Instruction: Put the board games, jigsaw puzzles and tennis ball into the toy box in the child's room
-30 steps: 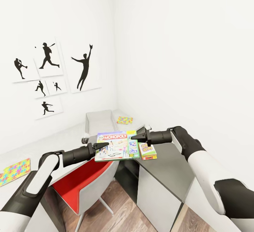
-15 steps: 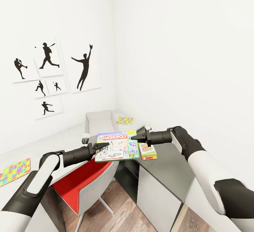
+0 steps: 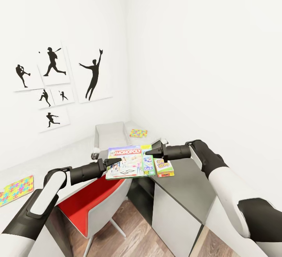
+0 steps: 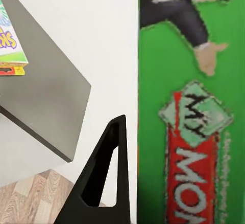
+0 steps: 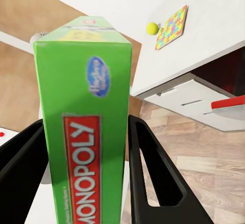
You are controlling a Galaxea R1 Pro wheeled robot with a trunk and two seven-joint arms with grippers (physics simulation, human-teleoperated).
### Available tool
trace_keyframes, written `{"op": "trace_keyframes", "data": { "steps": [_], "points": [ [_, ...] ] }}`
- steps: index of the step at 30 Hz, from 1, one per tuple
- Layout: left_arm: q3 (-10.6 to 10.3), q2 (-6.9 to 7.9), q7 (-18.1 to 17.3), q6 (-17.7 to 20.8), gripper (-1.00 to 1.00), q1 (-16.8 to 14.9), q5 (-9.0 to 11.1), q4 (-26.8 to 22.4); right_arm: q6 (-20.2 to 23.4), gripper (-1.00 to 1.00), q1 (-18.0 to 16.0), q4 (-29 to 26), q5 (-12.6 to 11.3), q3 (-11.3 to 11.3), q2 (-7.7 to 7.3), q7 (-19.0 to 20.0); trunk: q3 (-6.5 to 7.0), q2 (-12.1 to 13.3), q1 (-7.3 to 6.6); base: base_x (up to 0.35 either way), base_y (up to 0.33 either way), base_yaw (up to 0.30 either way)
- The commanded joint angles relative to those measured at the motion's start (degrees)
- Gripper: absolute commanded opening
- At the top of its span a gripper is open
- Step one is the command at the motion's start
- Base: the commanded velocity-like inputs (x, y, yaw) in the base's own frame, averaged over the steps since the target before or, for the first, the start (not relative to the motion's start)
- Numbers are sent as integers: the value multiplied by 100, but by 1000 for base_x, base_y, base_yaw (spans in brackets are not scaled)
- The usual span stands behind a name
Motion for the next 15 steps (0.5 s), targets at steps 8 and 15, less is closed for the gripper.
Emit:
{"op": "trace_keyframes", "data": {
  "steps": [8, 15],
  "points": [
    [-6, 2, -37, -31, -100, -5, -278, 7, 105, -100, -8, -8, -157, 22, -9, 7, -14, -14, 4, 0, 0, 0],
    [-2, 2, -39, -29, -100, -5, -274, 2, 105, -100, -8, -8, -157, 22, -12, 7, -14, -14, 4, 0, 0, 0]
  ]
}}
